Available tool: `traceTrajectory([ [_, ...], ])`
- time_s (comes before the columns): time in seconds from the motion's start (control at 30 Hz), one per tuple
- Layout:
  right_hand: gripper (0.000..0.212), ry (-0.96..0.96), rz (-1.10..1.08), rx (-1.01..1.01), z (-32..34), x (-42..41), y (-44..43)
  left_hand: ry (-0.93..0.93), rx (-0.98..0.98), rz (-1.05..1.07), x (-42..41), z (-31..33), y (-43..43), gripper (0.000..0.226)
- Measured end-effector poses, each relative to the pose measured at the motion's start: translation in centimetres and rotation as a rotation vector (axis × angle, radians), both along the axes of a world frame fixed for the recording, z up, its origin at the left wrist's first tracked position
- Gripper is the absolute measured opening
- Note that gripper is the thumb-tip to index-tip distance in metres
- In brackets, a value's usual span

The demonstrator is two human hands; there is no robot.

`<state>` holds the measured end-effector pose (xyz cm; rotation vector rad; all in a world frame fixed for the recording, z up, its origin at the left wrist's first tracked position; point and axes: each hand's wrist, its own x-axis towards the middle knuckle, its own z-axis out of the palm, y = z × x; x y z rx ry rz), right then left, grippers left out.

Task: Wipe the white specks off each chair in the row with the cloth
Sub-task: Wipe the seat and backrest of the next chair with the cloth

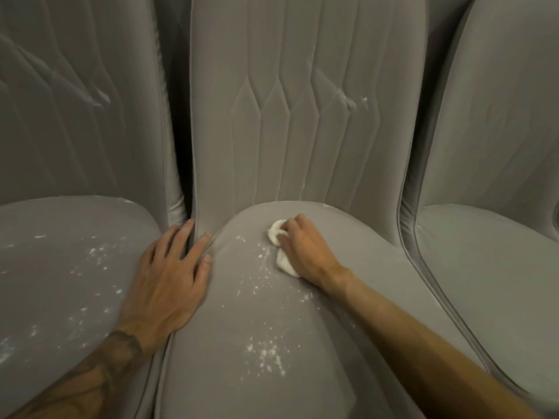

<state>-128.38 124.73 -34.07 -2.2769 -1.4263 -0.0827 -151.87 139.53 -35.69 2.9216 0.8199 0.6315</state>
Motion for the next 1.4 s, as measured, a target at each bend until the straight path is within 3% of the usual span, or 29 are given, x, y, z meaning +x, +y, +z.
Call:
traceTrajectory([
  [0.13,0.015,-0.076,-0.315,0.038,0.1,5.9,-4.7,0.014,-0.002,0.018,0.1,0.3,-0.3,0.052],
  [0.23,0.017,0.026,-0.544,0.039,-0.5,6.5,-3.4,0.046,-0.006,0.039,0.1,0.1,-0.2,0.054],
  [0.37,0.024,0.127,-0.285,0.044,-0.6,1.8,0.6,0.067,0.004,0.044,0.0,0.1,0.0,0.056],
  [0.47,0.026,0.069,-0.108,-0.001,-0.4,0.7,-1.3,0.059,0.004,0.035,0.0,0.2,0.0,0.056],
  [0.63,0.024,-0.008,-0.375,-0.020,-0.1,4.9,-5.3,0.055,-0.006,0.036,-0.1,0.2,-0.1,0.056],
  [0.73,0.022,-0.001,-0.496,-0.023,-0.1,4.9,-3.2,0.061,-0.009,0.034,0.0,0.2,0.0,0.055],
  [0.8,0.025,0.060,-0.451,-0.022,0.0,3.5,-0.9,0.053,-0.014,0.026,0.0,0.0,0.0,0.054],
  [0.97,0.024,0.046,-0.003,-0.031,-0.4,1.9,-0.7,0.025,-0.008,0.020,-0.2,-0.3,0.1,0.053],
  [1.03,0.025,0.028,-0.040,-0.043,-0.3,4.5,-1.9,0.025,-0.002,0.018,0.0,-0.3,0.3,0.053],
  [1.13,0.024,0.016,-0.272,-0.008,-0.4,8.2,-2.3,0.041,0.000,0.030,0.2,-0.4,0.4,0.054],
  [1.2,0.024,-0.008,-0.286,-0.008,-0.4,7.6,-0.4,0.043,-0.009,0.049,0.2,-0.4,0.5,0.056],
  [1.4,0.020,0.022,0.256,0.019,-1.1,-1.3,3.6,0.076,-0.011,0.053,0.0,-0.6,0.8,0.059],
])
